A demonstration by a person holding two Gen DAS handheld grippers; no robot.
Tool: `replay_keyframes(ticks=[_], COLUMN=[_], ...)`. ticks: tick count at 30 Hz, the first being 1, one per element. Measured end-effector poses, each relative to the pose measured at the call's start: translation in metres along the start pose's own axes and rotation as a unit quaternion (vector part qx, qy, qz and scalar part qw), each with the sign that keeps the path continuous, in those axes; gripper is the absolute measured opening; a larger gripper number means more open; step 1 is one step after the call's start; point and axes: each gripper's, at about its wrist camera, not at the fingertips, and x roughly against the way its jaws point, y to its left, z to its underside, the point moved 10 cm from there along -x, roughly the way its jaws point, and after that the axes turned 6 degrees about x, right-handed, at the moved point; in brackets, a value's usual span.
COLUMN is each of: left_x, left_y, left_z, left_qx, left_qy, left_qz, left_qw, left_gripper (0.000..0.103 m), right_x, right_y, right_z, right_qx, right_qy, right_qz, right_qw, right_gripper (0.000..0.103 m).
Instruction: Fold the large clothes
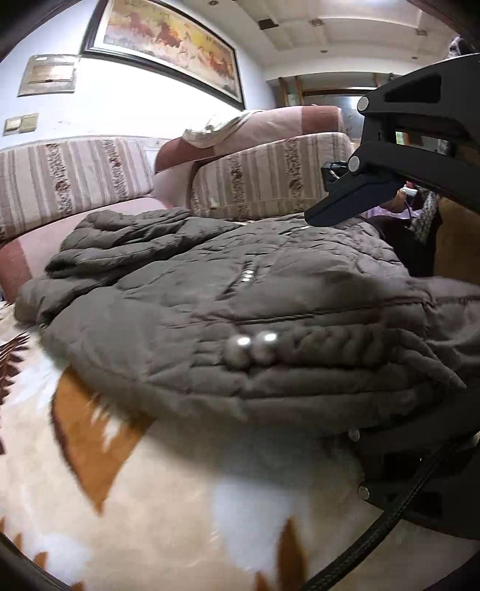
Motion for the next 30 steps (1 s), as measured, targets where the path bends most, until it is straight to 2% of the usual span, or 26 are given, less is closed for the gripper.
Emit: replay_keyframes(ticks=[3, 5, 6, 10, 14, 17, 21, 24, 25, 26, 27, 28, 30], left_x=[-0.002, 0.000, 0.003, 0.013, 0.008, 0.006, 0.004, -0.007, -0.009, -0.011, -0.012, -0.011, -0.005], left_y=[-0.002, -0.002, -0.001, -0.005, 0.005, 0.013, 0.007, 0.003, 0.003, 0.003, 0.005, 0.004, -0.004], left_z=[0.004, 0.004, 0.003, -0.010, -0.025, -0.029, -0.010, 0.010, 0.014, 0.017, 0.017, 0.017, 0.014], left_qx=[-0.010, -0.019, -0.024, -0.038, -0.017, 0.015, -0.015, -0.039, -0.047, -0.057, -0.065, -0.069, -0.082], left_qy=[0.000, -0.008, -0.012, -0.037, -0.032, -0.033, -0.018, -0.005, -0.006, -0.010, -0.014, -0.017, -0.028], left_qz=[-0.013, -0.039, -0.049, -0.070, -0.059, -0.040, -0.062, -0.097, -0.118, -0.147, -0.178, -0.200, -0.222], left_qw=[0.9999, 0.9990, 0.9984, 0.9961, 0.9976, 0.9985, 0.9978, 0.9945, 0.9918, 0.9874, 0.9817, 0.9771, 0.9711], left_gripper=[0.078, 0.071, 0.067, 0.067, 0.070, 0.070, 0.070, 0.069, 0.064, 0.059, 0.048, 0.036, 0.024], right_x=[0.002, 0.006, 0.012, 0.026, 0.006, -0.001, -0.002, -0.004, -0.004, -0.006, -0.011, -0.014, -0.012], right_y=[0.004, 0.007, 0.004, -0.004, -0.016, -0.011, -0.002, 0.004, 0.004, 0.004, 0.002, 0.000, 0.006], right_z=[0.008, 0.013, 0.013, 0.000, 0.008, 0.016, 0.031, 0.040, 0.042, 0.043, 0.044, 0.043, 0.041], right_qx=[0.004, 0.007, 0.003, -0.054, -0.071, -0.068, -0.037, -0.016, -0.003, 0.007, 0.020, 0.029, 0.054], right_qy=[0.008, 0.007, 0.000, -0.053, -0.032, -0.017, 0.000, 0.008, 0.011, 0.016, 0.026, 0.034, 0.034], right_qz=[-0.015, -0.028, -0.036, -0.104, -0.089, -0.089, -0.077, -0.057, -0.036, -0.012, 0.038, 0.075, 0.110], right_qw=[1.000, 1.000, 0.999, 0.992, 0.993, 0.994, 0.996, 0.998, 0.999, 1.000, 0.999, 0.996, 0.992], right_gripper=[0.084, 0.084, 0.083, 0.082, 0.082, 0.082, 0.082, 0.081, 0.075, 0.065, 0.057, 0.044, 0.036])
